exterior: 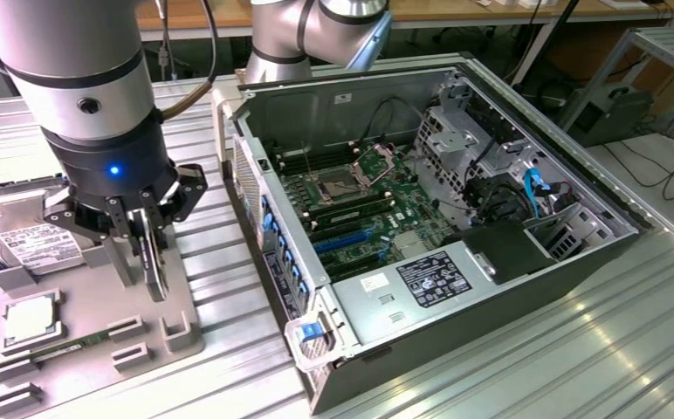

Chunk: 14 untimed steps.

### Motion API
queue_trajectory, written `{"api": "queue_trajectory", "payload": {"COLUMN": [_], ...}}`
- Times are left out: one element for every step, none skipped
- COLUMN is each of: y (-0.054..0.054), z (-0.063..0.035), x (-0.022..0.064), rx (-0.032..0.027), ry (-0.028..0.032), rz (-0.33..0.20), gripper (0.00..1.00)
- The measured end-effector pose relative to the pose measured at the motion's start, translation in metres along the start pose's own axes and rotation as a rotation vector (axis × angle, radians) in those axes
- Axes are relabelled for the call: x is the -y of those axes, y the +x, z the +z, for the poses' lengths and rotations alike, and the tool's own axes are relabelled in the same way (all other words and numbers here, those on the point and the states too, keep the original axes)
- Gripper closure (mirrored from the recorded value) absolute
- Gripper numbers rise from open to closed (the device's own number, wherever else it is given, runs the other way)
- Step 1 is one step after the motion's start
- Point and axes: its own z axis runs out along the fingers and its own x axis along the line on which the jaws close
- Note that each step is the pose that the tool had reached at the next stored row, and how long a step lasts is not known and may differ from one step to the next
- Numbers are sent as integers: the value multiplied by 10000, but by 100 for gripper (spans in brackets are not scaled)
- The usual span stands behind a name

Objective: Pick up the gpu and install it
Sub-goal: 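Pick up the gpu and move the gpu toward the slot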

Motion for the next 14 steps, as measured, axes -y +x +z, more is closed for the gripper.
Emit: {"api": "queue_trajectory", "payload": {"y": [0,0,0,0,0,0,0,0,0,0,0,0,0,0], "z": [-3,-8,-13,-16,-22,-26,-35,-39,-48,-56,-65,-71,-75,-79], "x": [0,0,-1,-1,-1,-1,-2,-2,-2,-3,-3,-4,-4,-4], "rx": [0,0,0,0,0,0,0,0,0,0,0,0,1,1], "ry": [0,1,0,0,1,0,0,0,1,0,0,0,0,-1], "rz": [0,0,0,0,0,0,-1,-1,0,-1,0,-1,-1,0], "gripper": [72,72,72,72,72,72,72,72,72,72,72,72,72,72]}}
